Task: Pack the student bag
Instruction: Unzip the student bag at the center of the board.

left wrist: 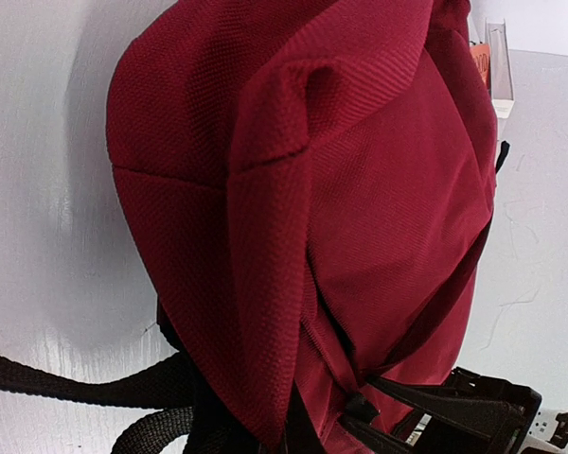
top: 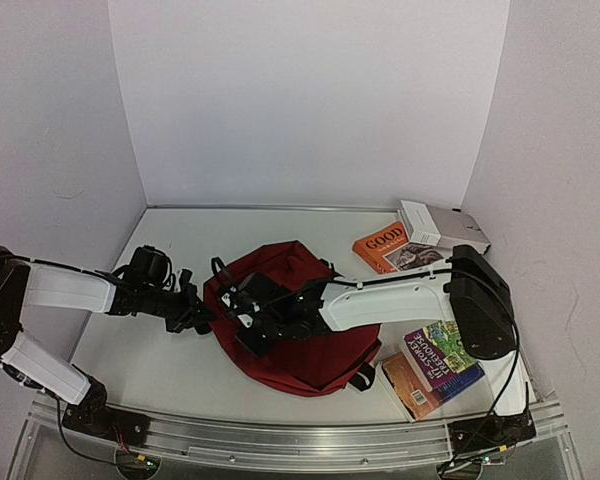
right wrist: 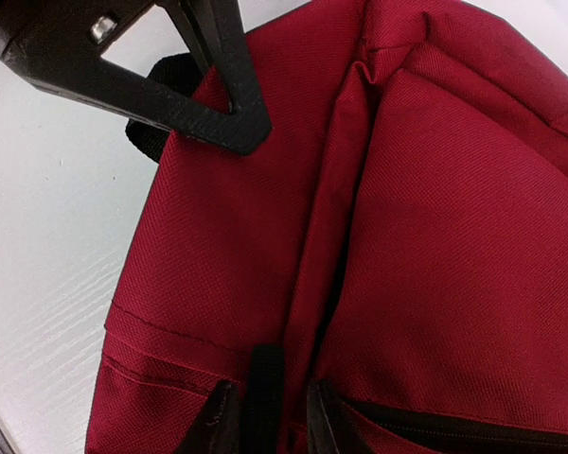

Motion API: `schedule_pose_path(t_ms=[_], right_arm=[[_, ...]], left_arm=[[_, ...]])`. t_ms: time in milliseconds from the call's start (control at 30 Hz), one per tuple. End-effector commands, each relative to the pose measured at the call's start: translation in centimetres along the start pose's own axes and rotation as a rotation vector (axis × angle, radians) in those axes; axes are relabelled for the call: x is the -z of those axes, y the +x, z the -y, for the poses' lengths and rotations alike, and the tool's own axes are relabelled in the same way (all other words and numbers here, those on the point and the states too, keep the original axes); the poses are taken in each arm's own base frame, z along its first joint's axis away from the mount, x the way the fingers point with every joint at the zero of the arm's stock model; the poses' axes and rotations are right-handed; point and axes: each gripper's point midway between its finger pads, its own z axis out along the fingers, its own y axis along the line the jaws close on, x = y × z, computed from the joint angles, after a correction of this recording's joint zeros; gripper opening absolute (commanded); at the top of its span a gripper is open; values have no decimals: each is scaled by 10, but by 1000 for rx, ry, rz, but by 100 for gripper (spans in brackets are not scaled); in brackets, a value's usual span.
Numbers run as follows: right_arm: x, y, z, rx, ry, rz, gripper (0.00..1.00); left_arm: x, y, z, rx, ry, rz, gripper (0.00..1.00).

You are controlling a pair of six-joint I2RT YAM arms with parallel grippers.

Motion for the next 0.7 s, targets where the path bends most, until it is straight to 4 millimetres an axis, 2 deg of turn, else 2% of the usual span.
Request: schedule_pose_path(t_ms=[0,200,367,433,667], right_arm=[[9,-6,4,-10,-9,8,17],[13,-12,2,-21,-29,28,0],[29,-19,13,-67,20,70,0],[41,-24,20,-99,42,95,0],[71,-16,38,-271,97,129,0]], left_arm=[[3,-12,23,-68,60,29,0],[4,-13,24,-70,58,33,0],[6,-17,20,-54,30,56,0],[7,-15,13,-36,-6,54,0],[5,-22,-5,-2,-89,84,0]])
